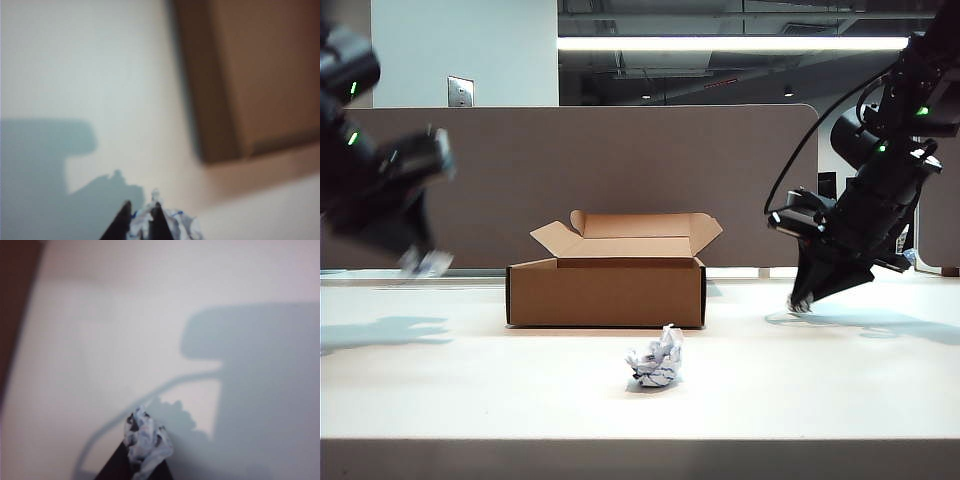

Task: Pick up all the paper balls on the table and put them in the paper box.

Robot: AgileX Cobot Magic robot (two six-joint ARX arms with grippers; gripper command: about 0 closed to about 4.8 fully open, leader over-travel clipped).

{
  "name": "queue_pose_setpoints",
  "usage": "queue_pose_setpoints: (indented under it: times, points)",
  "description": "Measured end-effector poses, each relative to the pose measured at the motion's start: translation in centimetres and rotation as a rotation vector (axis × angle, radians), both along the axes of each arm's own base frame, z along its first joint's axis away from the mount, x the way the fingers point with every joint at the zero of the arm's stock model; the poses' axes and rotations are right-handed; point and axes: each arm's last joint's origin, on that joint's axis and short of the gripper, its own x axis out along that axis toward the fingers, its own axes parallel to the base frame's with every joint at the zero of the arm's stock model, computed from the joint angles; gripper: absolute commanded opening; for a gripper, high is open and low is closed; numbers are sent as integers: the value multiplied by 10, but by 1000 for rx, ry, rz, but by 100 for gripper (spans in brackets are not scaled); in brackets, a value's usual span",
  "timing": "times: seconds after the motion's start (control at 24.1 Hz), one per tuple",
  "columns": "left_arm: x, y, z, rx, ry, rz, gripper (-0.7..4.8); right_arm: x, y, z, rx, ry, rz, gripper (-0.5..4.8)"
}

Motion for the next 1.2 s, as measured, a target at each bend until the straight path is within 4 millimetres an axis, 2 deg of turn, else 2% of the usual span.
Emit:
queue_pose_setpoints:
  times: [0.04,0.08,0.25,0.37,0.41,0.46,0.62,0.66,0.71,0.75,0.79,0.83,0.87,1.2]
  points:
    - [5,-1,11,-34,-30,-1,16,-2,0,5,19,-12,15,44]
    - [13,-5,30,-83,-93,-3,16,-5,2,20,61,-55,45,44]
    - [27,-20,77,-196,-259,-52,17,-7,7,63,217,-224,141,44]
    - [33,-35,95,-258,-292,-117,17,-8,17,86,357,-289,208,44]
    - [38,-48,99,-275,-299,-157,17,-6,28,94,411,-285,253,44]
    - [41,-59,94,-280,-281,-185,18,-6,43,96,421,-276,289,44]
    - [50,-77,76,-260,-226,-197,31,-12,75,92,407,-270,378,45]
    - [52,-79,70,-241,-212,-183,41,-14,81,92,383,-281,392,46]
    - [55,-81,63,-226,-196,-182,74,-15,86,91,353,-289,398,60]
    - [57,-82,57,-216,-183,-183,128,-17,91,89,318,-295,404,89]
    - [59,-83,51,-208,-161,-179,181,-19,96,87,272,-300,411,185]
    - [61,-83,43,-200,-130,-177,188,-21,103,80,178,-300,418,288]
    - [61,-84,38,-192,-101,-178,188,-24,106,74,107,-279,412,309]
    - [58,-86,37,-244,-65,-244,183,-27,105,71,74,-247,411,320]
